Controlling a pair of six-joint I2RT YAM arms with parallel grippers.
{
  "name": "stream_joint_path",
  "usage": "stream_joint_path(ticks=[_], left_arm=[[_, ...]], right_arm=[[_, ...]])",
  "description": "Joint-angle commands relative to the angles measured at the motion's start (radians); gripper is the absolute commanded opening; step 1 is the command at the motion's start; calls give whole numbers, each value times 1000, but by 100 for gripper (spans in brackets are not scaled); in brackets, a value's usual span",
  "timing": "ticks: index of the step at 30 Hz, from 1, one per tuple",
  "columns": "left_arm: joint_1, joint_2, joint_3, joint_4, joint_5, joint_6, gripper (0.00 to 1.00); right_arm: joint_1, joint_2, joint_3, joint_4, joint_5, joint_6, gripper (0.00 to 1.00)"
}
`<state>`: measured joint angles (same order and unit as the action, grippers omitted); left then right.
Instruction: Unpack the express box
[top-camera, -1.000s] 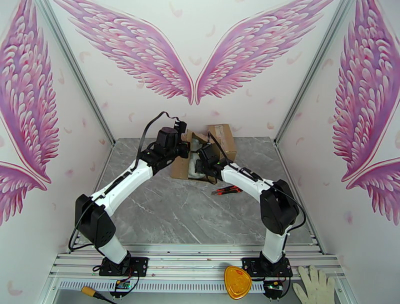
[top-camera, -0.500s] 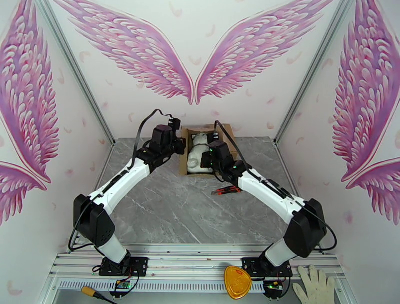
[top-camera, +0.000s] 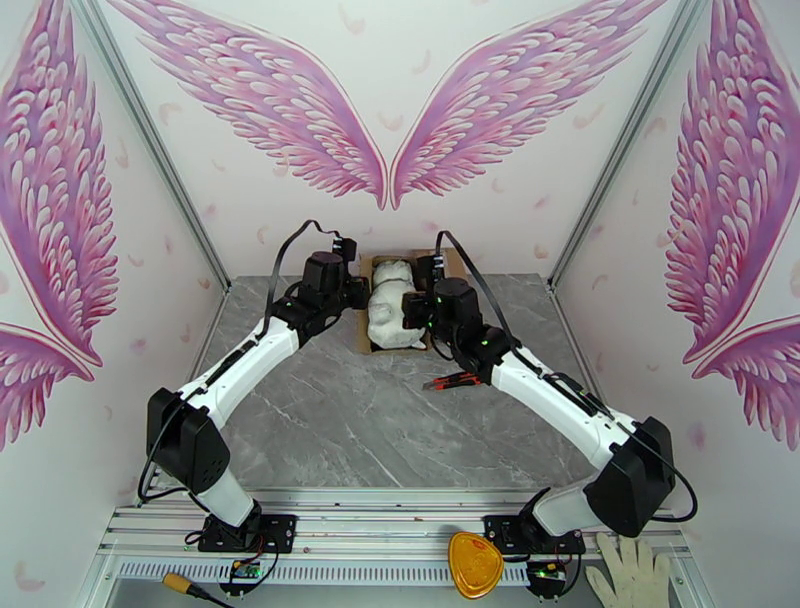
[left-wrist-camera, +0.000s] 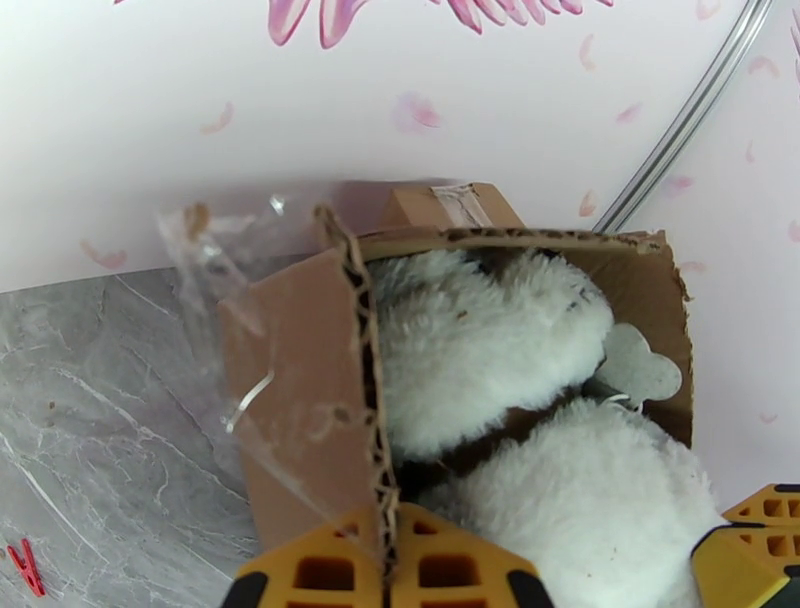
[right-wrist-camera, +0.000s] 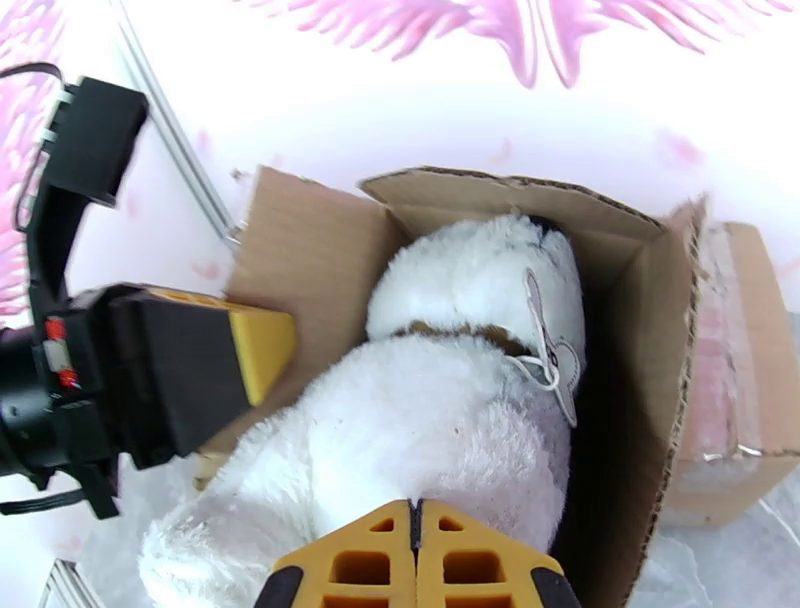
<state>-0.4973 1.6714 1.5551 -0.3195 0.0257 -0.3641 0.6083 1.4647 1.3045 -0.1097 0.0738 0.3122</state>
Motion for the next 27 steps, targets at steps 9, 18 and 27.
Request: stream_joint_path(ticks=[9,18,27], left_arm=[[25,5,-1,-40,29,-51,0],[31,10,-6,-54,25,-54,0],[52,44,47,-119,37,-80,0]], right_arm=[[-1,-50,60,156,-70,-27,0],[-48,-79,38,194,-188,67,0],[-47,-104,37,285,-299,21,0]])
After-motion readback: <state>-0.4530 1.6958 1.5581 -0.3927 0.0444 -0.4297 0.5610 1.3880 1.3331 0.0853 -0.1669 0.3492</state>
